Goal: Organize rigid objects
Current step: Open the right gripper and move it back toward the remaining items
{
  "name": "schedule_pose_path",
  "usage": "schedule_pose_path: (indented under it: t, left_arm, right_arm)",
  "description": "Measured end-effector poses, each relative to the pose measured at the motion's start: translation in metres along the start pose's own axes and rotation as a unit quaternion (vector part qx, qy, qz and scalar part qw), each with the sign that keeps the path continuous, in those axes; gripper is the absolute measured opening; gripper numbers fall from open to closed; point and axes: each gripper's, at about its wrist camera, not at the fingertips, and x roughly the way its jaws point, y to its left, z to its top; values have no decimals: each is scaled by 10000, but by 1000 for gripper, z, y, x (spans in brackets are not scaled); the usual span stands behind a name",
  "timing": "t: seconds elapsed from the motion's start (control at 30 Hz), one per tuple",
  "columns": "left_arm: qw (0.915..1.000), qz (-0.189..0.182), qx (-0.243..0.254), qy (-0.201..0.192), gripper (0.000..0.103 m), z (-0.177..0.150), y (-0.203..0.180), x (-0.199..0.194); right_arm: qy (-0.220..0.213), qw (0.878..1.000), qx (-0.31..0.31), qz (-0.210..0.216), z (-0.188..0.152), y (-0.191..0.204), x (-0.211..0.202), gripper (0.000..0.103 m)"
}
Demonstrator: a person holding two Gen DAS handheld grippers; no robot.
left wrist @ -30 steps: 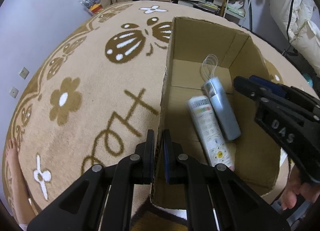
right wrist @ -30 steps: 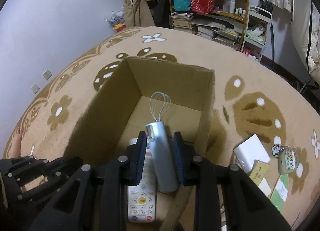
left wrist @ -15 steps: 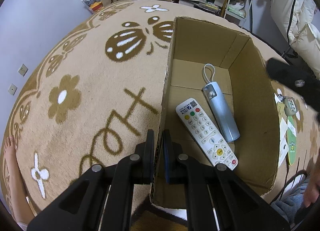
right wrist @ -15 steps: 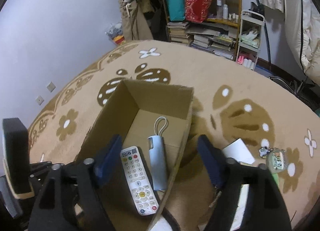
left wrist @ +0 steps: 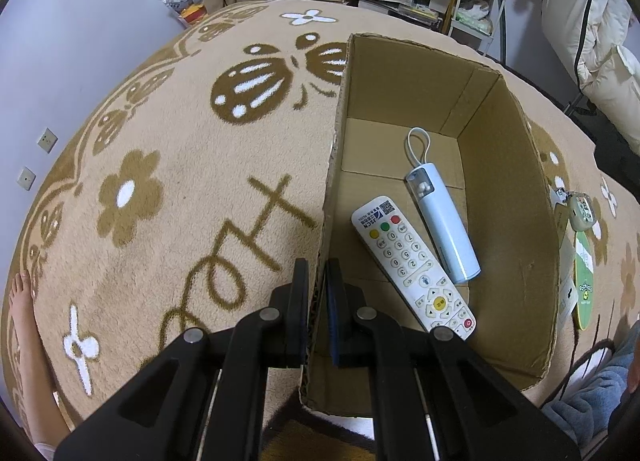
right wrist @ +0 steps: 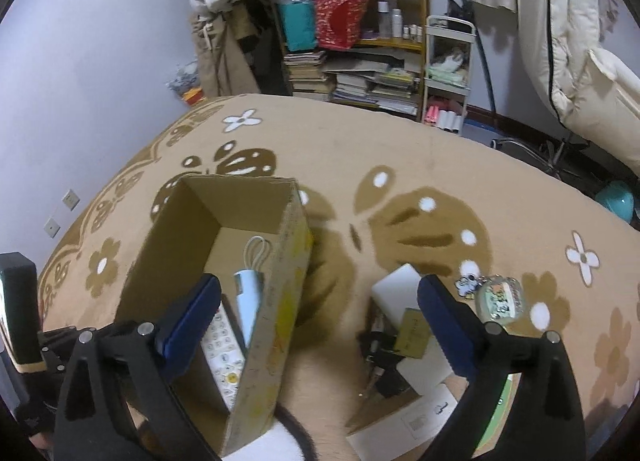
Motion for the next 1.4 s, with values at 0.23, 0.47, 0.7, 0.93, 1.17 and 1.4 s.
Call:
schedule_pose_path:
  t: [0.23,0.47,0.7,0.93,1.17,1.4]
  left_arm:
    - [10000,11,-15,-9,8,0,0,0]
    - [10000,7,-21,-7,8,-1,0,0]
    - [10000,7,-20,-7,8,0,0,0]
    - [10000,9,-15,-9,8,-1,0,0]
    - [10000,8,-21,-7,8,0,0,0]
    - [10000,28,2,-11,8,-1,-1,1]
  right_arm:
    - [95,9997,-70,-235,-8,-13,0,103]
    - [181,9990,-56,-403,-15,-26,4,103]
    - [400,9982,-114,-429,-24,-29,13,103]
    - [730,9953,-135,-623,-32,-34,30,103]
    - [870,9943,105,-611,-36,-50,43,103]
    - [1139,9912,487,-463,-34,-66,63,103]
